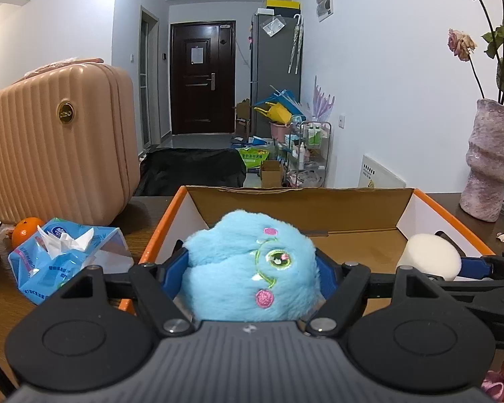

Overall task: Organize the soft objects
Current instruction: 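Open both grippers to drop the sponge and plush into the box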

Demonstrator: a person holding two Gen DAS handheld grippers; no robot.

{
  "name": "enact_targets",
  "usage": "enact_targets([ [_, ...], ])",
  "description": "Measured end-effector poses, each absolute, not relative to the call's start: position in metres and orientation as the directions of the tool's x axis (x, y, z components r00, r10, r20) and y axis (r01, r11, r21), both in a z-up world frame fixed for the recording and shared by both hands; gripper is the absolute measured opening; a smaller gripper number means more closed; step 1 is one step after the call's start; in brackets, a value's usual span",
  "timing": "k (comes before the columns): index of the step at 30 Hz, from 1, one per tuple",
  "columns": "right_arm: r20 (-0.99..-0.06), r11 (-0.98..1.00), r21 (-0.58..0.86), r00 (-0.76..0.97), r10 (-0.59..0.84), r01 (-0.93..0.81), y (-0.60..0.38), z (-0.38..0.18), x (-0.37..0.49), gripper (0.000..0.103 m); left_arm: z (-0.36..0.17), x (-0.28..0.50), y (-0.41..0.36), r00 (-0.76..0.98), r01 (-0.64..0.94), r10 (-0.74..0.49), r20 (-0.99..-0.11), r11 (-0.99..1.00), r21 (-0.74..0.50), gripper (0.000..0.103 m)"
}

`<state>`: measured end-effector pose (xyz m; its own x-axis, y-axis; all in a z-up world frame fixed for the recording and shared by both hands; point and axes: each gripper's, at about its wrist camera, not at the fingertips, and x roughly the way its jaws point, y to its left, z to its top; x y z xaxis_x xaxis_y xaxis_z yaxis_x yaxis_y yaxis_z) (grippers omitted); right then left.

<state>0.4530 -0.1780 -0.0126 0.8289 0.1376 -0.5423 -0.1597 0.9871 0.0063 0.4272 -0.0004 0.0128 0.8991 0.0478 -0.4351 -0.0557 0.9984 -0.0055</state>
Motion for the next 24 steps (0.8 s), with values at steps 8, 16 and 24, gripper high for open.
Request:
enact_targets([
  [8, -0.536, 0.987, 0.01, 0.832, 0.141, -0.16, -0.178, -0.013, 0.453, 0.063, 0.01, 0.424, 0.002, 0.906, -0.057, 0.043, -0.421, 0.998, -0.019, 0.079],
  [16, -0.513, 0.987, -0.002, 0.847, 0.139, -0.163, -0.177, -0.011, 0.448, 0.095, 0.012, 0.419, 0.003, 0.917, -0.065, 0.047, -0.396, 0.997, -0.033, 0.1],
  [24, -0.523, 0.985, 0.003, 0.839, 0.147, -0.171, -0.177, -0.011, 0.448, 0.096, 0.012, 0.416, 0.006, 0.92, -0.074, 0.049, -0.389, 0.996, -0.05, 0.103],
])
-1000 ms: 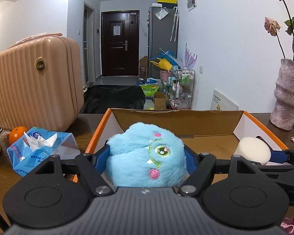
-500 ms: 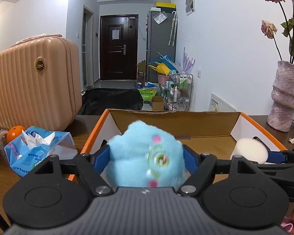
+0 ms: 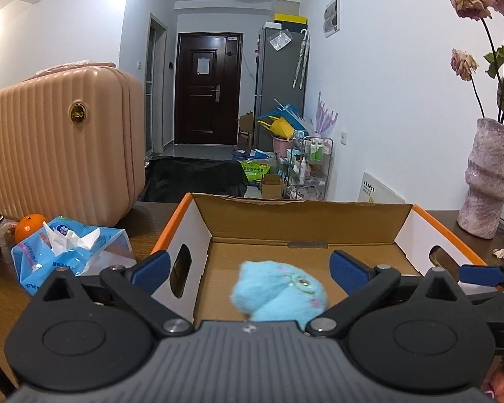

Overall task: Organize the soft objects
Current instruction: 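Open both grippers to drop the sponge and plush into the box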

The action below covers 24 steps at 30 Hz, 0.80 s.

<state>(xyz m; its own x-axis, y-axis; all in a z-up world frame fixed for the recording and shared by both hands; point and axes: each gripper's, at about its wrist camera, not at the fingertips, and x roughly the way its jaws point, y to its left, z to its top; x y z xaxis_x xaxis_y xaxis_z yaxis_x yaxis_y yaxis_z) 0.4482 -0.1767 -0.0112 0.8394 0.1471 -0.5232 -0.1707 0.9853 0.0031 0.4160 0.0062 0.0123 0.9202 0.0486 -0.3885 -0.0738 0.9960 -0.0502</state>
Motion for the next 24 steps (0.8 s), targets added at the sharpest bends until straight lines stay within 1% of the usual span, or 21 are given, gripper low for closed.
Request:
enact_targets([
  [7, -0.521, 0.983, -0.042, 0.843, 0.132, -0.18, -0.172, -0.014, 0.439, 0.096, 0.012, 0.414, 0.006, 0.916, -0.089, 0.063, -0.396, 0.995, -0.047, 0.103],
  [15, -0.493, 0.984, -0.049, 0.861, 0.128, -0.174, -0.174, -0.012, 0.426, 0.096, 0.011, 0.402, 0.006, 0.917, -0.094, 0.078, -0.391, 0.995, -0.021, 0.103],
  [24, -0.47, 0.982, -0.068, 0.874, 0.125, -0.177, -0.178, -0.009, 0.407, 0.097, 0.013, 0.38, 0.004, 0.923, -0.091, 0.072, -0.378, 0.995, -0.032, 0.103],
])
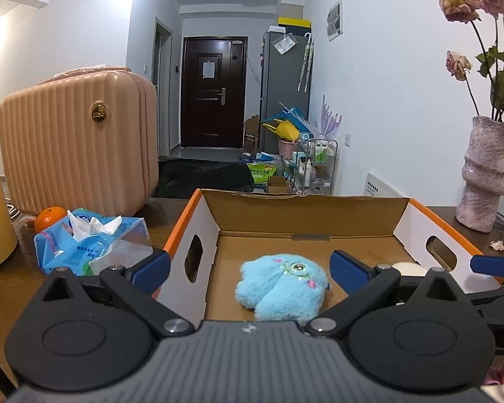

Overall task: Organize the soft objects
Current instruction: 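Open both grippers to drop the sponge and plush into the box, then withdraw both grippers from the box back toward the remaining pile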

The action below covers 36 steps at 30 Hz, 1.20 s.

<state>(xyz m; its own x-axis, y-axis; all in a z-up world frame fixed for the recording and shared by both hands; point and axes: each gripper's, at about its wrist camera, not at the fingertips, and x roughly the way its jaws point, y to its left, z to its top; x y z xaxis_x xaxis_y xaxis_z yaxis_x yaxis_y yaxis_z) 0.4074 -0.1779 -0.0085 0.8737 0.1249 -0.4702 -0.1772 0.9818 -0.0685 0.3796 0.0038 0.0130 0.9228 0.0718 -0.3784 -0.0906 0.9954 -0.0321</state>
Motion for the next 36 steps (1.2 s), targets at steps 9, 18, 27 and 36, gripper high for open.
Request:
enact_targets([
  [9, -0.43, 0.98, -0.064, 0.891, 0.144, -0.189, -0.185, 0.001, 0.382, 0.097, 0.016, 0.356, 0.002, 0.93, -0.081, 0.061, -0.362, 0.996, -0.04, 0.103],
  [18, -0.383, 0.983, -0.057, 0.913, 0.14, -0.175, -0.191, 0.007, 0.354, 0.097, 0.021, 0.326, 0.004, 0.943, -0.093, 0.068, -0.326, 0.994, -0.059, 0.103],
  [27, -0.339, 0.992, -0.028, 0.934, 0.109, -0.126, -0.204, 0.011, 0.325, 0.102, 0.024, 0.297, 0.01, 0.945, -0.118, 0.092, -0.315, 0.991, -0.064, 0.103],
  [36, -0.312, 0.992, -0.027, 0.943, 0.113, -0.127, -0.208, 0.014, 0.292, 0.103, 0.023, 0.272, 0.014, 0.943, -0.124, 0.101, -0.316, 0.991, -0.054, 0.103],
])
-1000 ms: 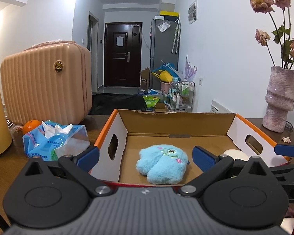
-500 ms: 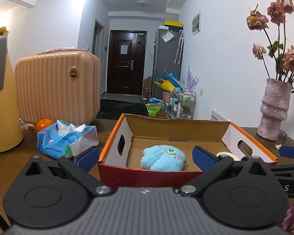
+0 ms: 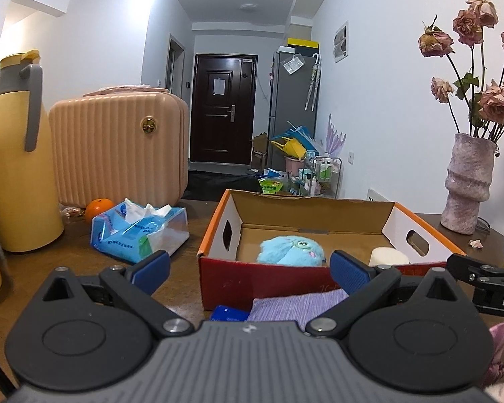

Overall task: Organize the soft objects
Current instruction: 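Withdraw both grippers from the box back toward the remaining pile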

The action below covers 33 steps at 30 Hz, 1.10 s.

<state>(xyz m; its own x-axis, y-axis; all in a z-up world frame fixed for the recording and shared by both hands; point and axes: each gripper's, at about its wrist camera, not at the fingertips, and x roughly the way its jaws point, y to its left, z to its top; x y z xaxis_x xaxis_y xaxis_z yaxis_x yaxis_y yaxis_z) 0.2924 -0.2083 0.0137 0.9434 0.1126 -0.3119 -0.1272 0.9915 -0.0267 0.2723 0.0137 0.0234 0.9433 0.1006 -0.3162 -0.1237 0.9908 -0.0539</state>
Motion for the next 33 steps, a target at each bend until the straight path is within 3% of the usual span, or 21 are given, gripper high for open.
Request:
enact_targets([
  [33, -0.355, 0.981, 0.05, 0.915, 0.193, -0.187, -0.213, -0.001, 0.2, 0.103, 0.024, 0.182, 0.024, 0.945, -0.115, 0.096, -0.313, 0.993, -0.041, 0.103],
])
